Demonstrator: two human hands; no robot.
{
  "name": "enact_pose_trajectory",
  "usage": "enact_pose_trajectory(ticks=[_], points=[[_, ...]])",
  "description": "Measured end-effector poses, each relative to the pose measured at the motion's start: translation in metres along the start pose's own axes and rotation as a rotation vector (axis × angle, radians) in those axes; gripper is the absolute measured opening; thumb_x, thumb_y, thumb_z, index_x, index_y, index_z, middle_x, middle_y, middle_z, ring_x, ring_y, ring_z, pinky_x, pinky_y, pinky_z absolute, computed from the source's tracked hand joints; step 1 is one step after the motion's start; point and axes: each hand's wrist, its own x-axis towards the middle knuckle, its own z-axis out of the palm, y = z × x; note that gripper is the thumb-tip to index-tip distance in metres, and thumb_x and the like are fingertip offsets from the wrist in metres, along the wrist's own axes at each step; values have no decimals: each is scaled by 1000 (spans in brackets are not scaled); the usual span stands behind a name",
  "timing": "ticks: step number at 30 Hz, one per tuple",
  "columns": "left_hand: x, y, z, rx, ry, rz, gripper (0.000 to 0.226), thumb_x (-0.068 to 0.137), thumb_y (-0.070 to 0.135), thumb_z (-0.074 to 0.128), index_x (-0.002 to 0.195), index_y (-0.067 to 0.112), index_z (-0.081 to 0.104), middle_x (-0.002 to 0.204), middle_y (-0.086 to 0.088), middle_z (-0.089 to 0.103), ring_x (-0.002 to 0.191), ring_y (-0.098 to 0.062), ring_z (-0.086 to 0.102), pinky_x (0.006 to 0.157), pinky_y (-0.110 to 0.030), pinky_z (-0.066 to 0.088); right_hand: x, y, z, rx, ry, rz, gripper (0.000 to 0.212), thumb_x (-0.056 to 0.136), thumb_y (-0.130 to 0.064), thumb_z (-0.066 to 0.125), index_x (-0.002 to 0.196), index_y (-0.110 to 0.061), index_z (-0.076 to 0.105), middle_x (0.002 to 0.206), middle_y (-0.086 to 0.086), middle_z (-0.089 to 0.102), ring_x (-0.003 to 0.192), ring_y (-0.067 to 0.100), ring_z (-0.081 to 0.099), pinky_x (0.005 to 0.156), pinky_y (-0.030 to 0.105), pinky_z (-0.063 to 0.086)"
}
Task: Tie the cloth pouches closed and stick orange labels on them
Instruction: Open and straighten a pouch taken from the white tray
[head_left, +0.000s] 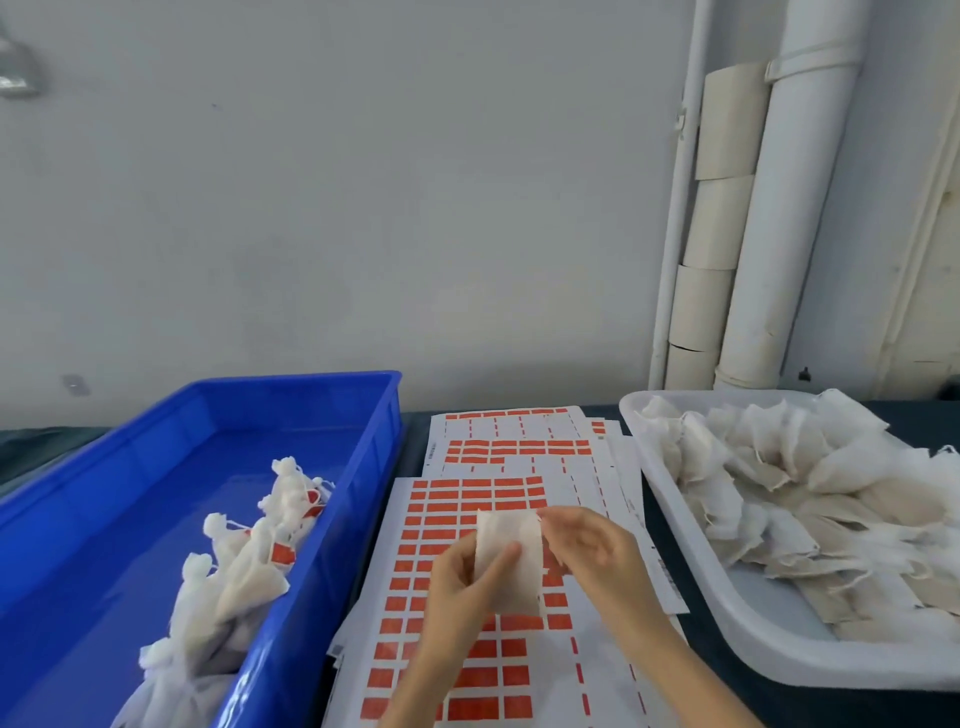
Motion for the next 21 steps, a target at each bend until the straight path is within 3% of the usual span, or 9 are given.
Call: enact_pose_trajectory(ticks=[5,8,13,18,21], points=[[4,-19,5,12,90,-86,24,77,42,73,92,27,62,88,11,68,82,-13,67,55,-10,49,-1,24,4,40,116,40,7,80,-24,74,86,-28,71,82,-14,73,74,8,70,60,11,52],[4,-28,6,41,98,-107,23,77,45,72,92,31,60,90,15,67,83,-10,65,52,-7,46,1,33,5,41,109,114,6,79,-28,74,85,-29,72,82,-17,73,77,6,70,62,14,55],[5,-36,6,64,93,-76,22,80,42,71,94,28,62,89,12,67,84,-10,65,54,-7,46,0,43,5,161,110,194,27,68,-42,74,90,-27,72,86,-16,74,82,6,70,64,17,55],[6,-45,8,67,29,-37,22,77,38,74,94,31,62,89,15,66,84,-10,64,56,-10,49,-5,51,3,117,73,137,26,67,-39,71,88,-24,74,81,-7,75,74,13,71,60,12,52],[10,-44,8,-27,-21,-46,31,69,34,83,90,31,61,87,11,67,85,-14,65,62,-15,50,-5,53,2,106,14,122,14,73,-33,72,84,-25,76,80,-6,75,76,12,70,61,12,52]])
